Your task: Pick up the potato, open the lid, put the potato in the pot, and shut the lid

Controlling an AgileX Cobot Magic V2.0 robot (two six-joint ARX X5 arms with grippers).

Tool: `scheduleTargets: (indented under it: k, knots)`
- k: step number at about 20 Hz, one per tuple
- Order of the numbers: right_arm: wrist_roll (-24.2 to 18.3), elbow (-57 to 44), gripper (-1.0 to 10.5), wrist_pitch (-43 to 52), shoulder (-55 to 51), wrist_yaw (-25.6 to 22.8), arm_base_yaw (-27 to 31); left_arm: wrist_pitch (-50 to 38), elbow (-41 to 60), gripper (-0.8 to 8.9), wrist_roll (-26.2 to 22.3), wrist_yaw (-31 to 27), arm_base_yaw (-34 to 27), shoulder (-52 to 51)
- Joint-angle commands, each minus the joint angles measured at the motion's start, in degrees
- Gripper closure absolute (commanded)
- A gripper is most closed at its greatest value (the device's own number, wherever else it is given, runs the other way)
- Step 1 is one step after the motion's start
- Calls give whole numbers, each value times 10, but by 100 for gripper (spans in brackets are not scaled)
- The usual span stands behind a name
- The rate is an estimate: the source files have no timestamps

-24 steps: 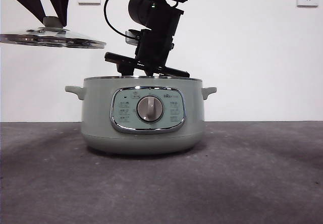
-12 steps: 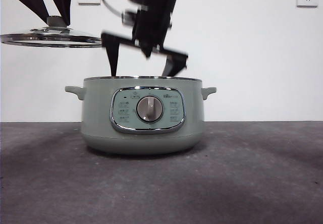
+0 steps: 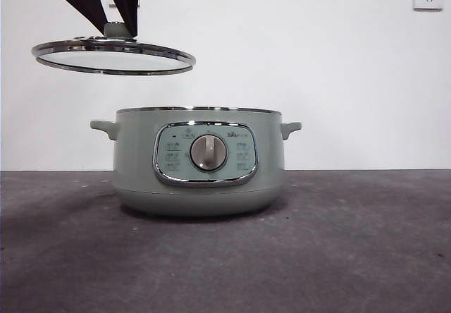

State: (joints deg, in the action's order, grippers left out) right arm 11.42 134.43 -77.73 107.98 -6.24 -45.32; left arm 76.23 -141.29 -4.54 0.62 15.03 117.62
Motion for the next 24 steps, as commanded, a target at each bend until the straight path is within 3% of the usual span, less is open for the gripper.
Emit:
scheduleTargets:
  k: [1,6,10,12,14,24]
  knots:
    - [-11,-105,958,-15,-69,-28,-25,-8,-7,822,-3,19,17,-9]
    - [-4,-274,958,-15,-201,-49,-68,-8,-7,822,-3,43,54,-8]
    - [26,-372,958,-15,-285,-59,-72,-7,-6,822,-2,43,85,-8]
    - [39,-412,958,-15,-326,-92,-72,-7,-5,822,-2,43,99,-7]
    - [39,-445,958,-15,-365,-114,-72,-7,-4,822,-2,43,113,-5]
    - [52,-537,958,-14,-527,-113,-72,-10,94,822,-6,43,137,-4]
